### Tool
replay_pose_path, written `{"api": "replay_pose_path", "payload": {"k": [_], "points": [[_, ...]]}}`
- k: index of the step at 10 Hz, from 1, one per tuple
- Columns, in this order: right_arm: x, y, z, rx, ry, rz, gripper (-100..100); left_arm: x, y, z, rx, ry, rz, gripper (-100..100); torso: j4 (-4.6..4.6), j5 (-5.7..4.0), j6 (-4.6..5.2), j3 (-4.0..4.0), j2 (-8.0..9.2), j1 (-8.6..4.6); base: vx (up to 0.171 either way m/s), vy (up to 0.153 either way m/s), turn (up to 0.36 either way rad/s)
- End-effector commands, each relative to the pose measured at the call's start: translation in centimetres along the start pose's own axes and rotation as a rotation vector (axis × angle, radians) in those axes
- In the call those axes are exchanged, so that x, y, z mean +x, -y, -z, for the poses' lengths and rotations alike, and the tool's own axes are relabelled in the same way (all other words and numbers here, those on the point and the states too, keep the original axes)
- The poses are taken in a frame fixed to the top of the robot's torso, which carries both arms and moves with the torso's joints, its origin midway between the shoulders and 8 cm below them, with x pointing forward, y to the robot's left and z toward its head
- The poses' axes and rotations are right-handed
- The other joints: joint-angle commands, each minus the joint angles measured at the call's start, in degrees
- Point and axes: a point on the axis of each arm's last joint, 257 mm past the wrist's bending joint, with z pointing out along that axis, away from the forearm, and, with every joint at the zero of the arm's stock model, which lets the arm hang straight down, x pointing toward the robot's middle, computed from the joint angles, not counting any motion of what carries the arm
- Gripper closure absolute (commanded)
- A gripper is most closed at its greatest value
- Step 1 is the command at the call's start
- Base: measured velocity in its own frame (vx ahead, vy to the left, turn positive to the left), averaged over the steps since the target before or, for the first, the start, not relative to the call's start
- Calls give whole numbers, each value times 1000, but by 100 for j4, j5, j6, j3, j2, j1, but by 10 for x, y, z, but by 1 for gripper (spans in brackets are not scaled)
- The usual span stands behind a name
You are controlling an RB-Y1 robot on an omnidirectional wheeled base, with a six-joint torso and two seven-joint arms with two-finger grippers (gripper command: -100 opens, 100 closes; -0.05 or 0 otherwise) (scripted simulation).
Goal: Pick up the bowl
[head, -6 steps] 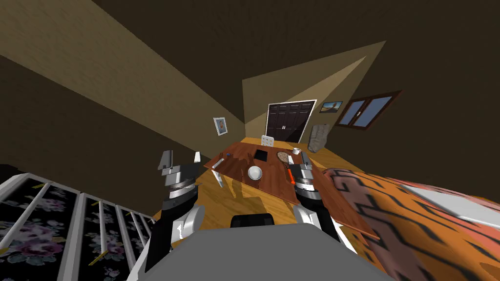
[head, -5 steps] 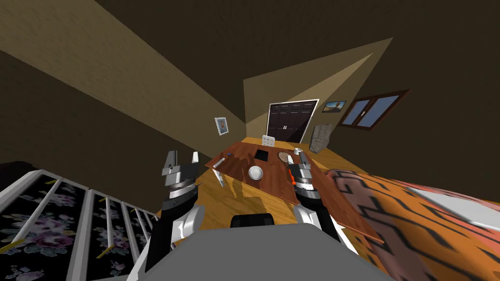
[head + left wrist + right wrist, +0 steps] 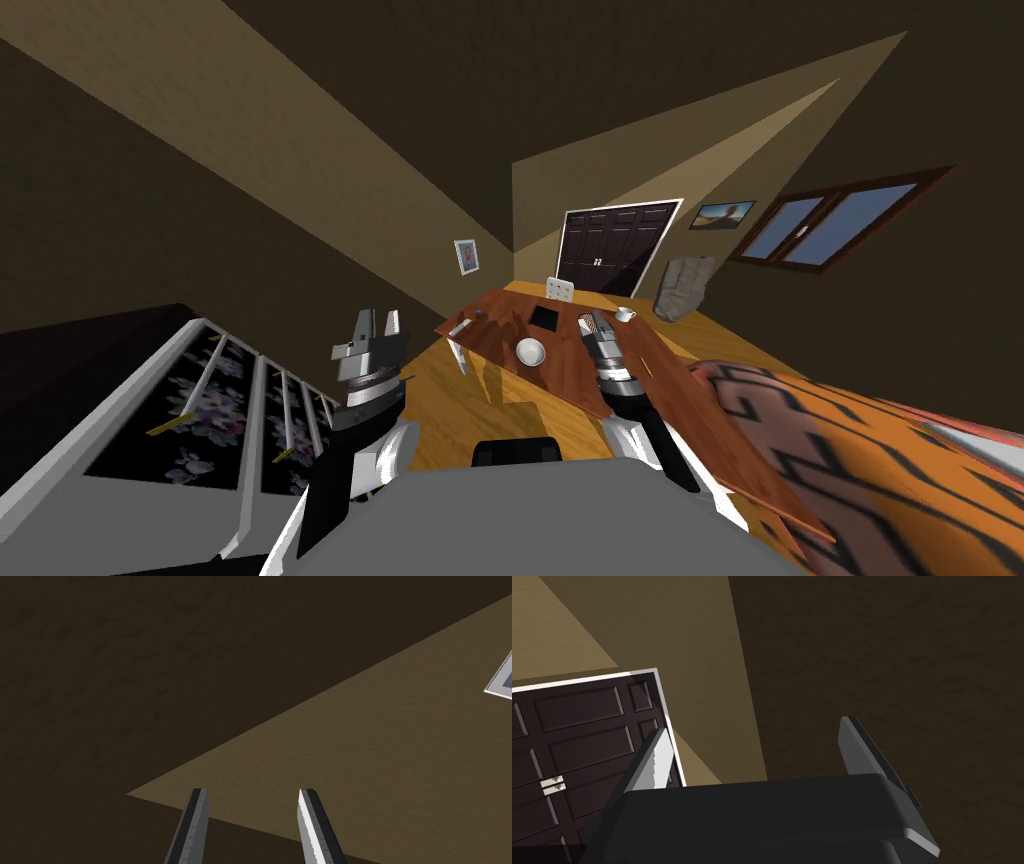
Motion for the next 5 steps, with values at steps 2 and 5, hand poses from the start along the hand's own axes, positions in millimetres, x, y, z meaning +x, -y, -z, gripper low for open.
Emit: {"api": "replay_pose_path", "payload": {"k": [2,5], "points": [[20,20,-5,65,-96,86,-100,0,0,0,0,0,0,0,0,0,0,-1,-2,0,-26,8,210],[36,38,-6,117,-185,165,-100,0,0,0,0,0,0,0,-2,1,4,-4,-7,2,-13,13,128]]}}
